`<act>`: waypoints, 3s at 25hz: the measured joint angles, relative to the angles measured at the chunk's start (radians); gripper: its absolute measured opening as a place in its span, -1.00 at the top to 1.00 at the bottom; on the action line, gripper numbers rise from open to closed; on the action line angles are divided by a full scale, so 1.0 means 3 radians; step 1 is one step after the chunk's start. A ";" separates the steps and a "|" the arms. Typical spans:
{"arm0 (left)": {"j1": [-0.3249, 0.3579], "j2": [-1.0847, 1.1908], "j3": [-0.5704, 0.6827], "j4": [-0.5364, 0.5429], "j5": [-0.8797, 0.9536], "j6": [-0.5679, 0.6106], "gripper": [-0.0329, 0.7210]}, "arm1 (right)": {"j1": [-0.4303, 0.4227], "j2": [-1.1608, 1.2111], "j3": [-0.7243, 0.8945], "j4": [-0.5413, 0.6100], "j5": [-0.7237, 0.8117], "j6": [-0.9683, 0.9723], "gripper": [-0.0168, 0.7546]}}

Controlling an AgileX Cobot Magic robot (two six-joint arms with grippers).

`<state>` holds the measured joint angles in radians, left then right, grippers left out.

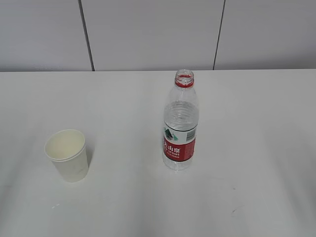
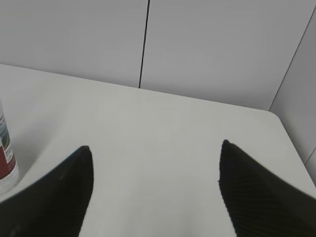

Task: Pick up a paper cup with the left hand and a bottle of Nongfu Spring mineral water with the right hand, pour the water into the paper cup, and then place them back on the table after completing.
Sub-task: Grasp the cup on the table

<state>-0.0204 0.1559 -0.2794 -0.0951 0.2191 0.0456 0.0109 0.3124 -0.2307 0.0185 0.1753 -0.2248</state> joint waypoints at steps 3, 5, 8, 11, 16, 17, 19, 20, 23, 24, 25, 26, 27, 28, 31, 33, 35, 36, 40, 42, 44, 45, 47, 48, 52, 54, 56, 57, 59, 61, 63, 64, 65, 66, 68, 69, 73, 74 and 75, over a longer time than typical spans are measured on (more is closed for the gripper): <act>0.0000 0.0229 0.0000 0.0015 -0.0214 0.0000 -0.58 | 0.0005 0.0161 0.0127 -0.0002 -0.0271 -0.0013 -0.56; 0.0000 0.0390 0.0000 0.0037 -0.0378 0.0000 -0.58 | 0.0005 0.0254 0.0161 -0.0002 -0.0415 -0.0020 -0.56; 0.0000 0.0654 0.0000 0.0111 -0.0550 0.0000 -0.58 | 0.0005 0.0402 0.0161 -0.0007 -0.0584 -0.0020 -0.56; 0.0000 0.0918 0.0000 0.0129 -0.0756 0.0000 -0.58 | 0.0005 0.0559 0.0161 -0.0007 -0.0709 -0.0020 -0.56; 0.0000 0.1344 0.0000 0.0155 -0.1130 0.0000 -0.58 | 0.0005 0.0796 0.0161 -0.0014 -0.1009 -0.0020 -0.56; 0.0000 0.1426 0.0000 0.0158 -0.1238 0.0000 -0.58 | 0.0005 0.0840 0.0161 -0.0014 -0.1082 -0.0020 -0.56; 0.0000 0.1627 0.0000 0.0162 -0.1484 0.0000 -0.58 | 0.0005 0.0956 0.0161 -0.0023 -0.1230 -0.0012 -0.56; 0.0000 0.1726 0.0000 0.0165 -0.1584 0.0000 -0.58 | 0.0005 0.1019 0.0161 -0.0029 -0.1291 0.0004 -0.56; 0.0000 0.1998 0.0000 0.0165 -0.1869 -0.0004 -0.58 | 0.0005 0.1209 0.0161 -0.0138 -0.1492 0.0103 -0.56; 0.0000 0.2079 0.0000 0.0165 -0.1962 -0.0021 -0.58 | 0.0005 0.1291 0.0161 -0.0215 -0.1572 0.0174 -0.56; 0.0000 0.2174 0.0000 0.0165 -0.2052 -0.0037 -0.58 | 0.0005 0.1397 0.0161 -0.0325 -0.1653 0.0233 -0.56; 0.0000 0.2266 0.0000 0.0165 -0.2137 -0.0048 -0.58 | 0.0005 0.1478 0.0161 -0.0452 -0.1727 0.0299 -0.56; 0.0000 0.2359 0.0000 0.0165 -0.2201 -0.0055 -0.58 | 0.0005 0.1563 0.0161 -0.0584 -0.1786 0.0358 -0.56; 0.0000 0.2435 0.0000 0.0168 -0.2260 -0.0062 -0.58 | 0.0005 0.1668 0.0146 -0.0681 -0.1864 0.0400 -0.56; 0.0000 0.2672 0.0000 0.0206 -0.2337 -0.0062 -0.56 | 0.0005 0.1979 0.0107 -0.0889 -0.2124 0.0488 -0.56; 0.0000 0.2777 0.0000 0.0251 -0.2414 -0.0062 -0.54 | 0.0005 0.2198 0.0087 -0.0917 -0.2344 0.0507 -0.56; 0.0000 0.2855 0.0000 0.0263 -0.2507 -0.0062 -0.53 | 0.0005 0.2399 0.0074 -0.0933 -0.2515 0.0575 -0.56; 0.0000 0.2890 0.0000 0.0266 -0.2562 -0.0062 -0.52 | 0.0005 0.2509 0.0074 -0.0952 -0.2594 0.0626 -0.56; 0.0000 0.3020 0.0000 0.0279 -0.2641 -0.0062 -0.52 | 0.0005 0.2929 0.0074 -0.1241 -0.2800 0.0690 -0.56; 0.0000 0.3103 0.0000 0.0317 -0.2649 -0.0062 -0.52 | 0.0005 0.3118 0.0073 -0.1386 -0.2938 0.0712 -0.56; 0.0000 0.3203 0.0000 0.0362 -0.2656 -0.0062 -0.52 | 0.0005 0.3286 0.0067 -0.1494 -0.3094 0.0749 -0.56; 0.0000 0.3253 0.0000 0.0395 -0.2660 -0.0065 -0.52 | 0.0005 0.3363 0.0060 -0.1509 -0.3187 0.0749 -0.56; 0.0000 0.3358 0.0000 0.0481 -0.2687 -0.0088 -0.52 | 0.0005 0.3494 0.0054 -0.1526 -0.3349 0.0749 -0.56; 0.0000 0.3421 0.0000 0.0532 -0.2703 -0.0122 -0.52 | 0.0005 0.3540 0.0052 -0.1539 -0.3421 0.0749 -0.56; 0.0000 0.3659 0.0228 0.0752 -0.3110 -0.0189 -0.52 | 0.0005 0.3688 0.0047 -0.1647 -0.3561 0.0749 -0.56; 0.0000 0.3736 0.0454 0.0802 -0.3515 -0.0197 -0.52 | 0.0005 0.3753 0.0047 -0.1674 -0.3599 0.0749 -0.56; 0.0000 0.3787 0.0669 0.0812 -0.3892 -0.0204 -0.52 | 0.0005 0.3799 0.0047 -0.1702 -0.3643 0.0749 -0.56; 0.0000 0.3801 0.0752 0.0819 -0.4065 -0.0204 -0.52 | 0.0005 0.3821 0.0047 -0.1729 -0.3660 0.0749 -0.56; 0.0000 0.3852 0.0814 0.0853 -0.4259 -0.0211 -0.51 | 0.0005 0.3871 0.0047 -0.1790 -0.3686 0.0749 -0.56; 0.0000 0.3940 0.0821 0.0899 -0.4364 -0.0212 -0.50 | 0.0005 0.3907 0.0047 -0.1836 -0.3693 0.0749 -0.56; 0.0000 0.4097 0.0821 0.0978 -0.4415 -0.0212 -0.50 | 0.0005 0.3953 0.0045 -0.1868 -0.3736 0.0749 -0.56; 0.0000 0.4180 0.0821 0.1026 -0.4454 -0.0212 -0.49 | 0.0005 0.3965 0.0045 -0.1886 -0.3778 0.0749 -0.56; 0.0000 0.4292 0.0821 0.1071 -0.4498 -0.0212 -0.49 | 0.0005 0.3989 0.0045 -0.1893 -0.3835 0.0749 -0.56; 0.0000 0.4416 0.0821 0.1094 -0.4521 -0.0214 -0.48 | 0.0005 0.4016 0.0039 -0.1910 -0.3892 0.0749 -0.56; 0.0000 0.4676 0.0821 0.1131 -0.4541 -0.0214 -0.46 | 0.0005 0.4073 0.0039 -0.1924 -0.3948 0.0749 -0.56; 0.0000 0.4830 0.0821 0.1159 -0.4540 -0.0218 -0.45 | 0.0005 0.4107 0.0039 -0.1924 -0.3964 0.0749 -0.56; 0.0000 0.5376 0.0748 0.1325 -0.4540 -0.0221 -0.44 | 0.0005 0.4243 0.0039 -0.1933 -0.4031 0.0749 -0.56; 0.0000 0.5489 0.0726 0.1359 -0.4542 -0.0224 -0.44 | 0.0005 0.4276 0.0039 -0.1939 -0.4060 0.0749 -0.56; 0.0000 0.5568 0.0697 0.1402 -0.4542 -0.0224 -0.44 | 0.0005 0.4304 0.0039 -0.1939 -0.4098 0.0749 -0.56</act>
<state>-0.0204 1.8262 -0.0703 0.3255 -1.1433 -0.0217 0.0125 1.6037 -0.2188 -0.5632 -1.0539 0.0000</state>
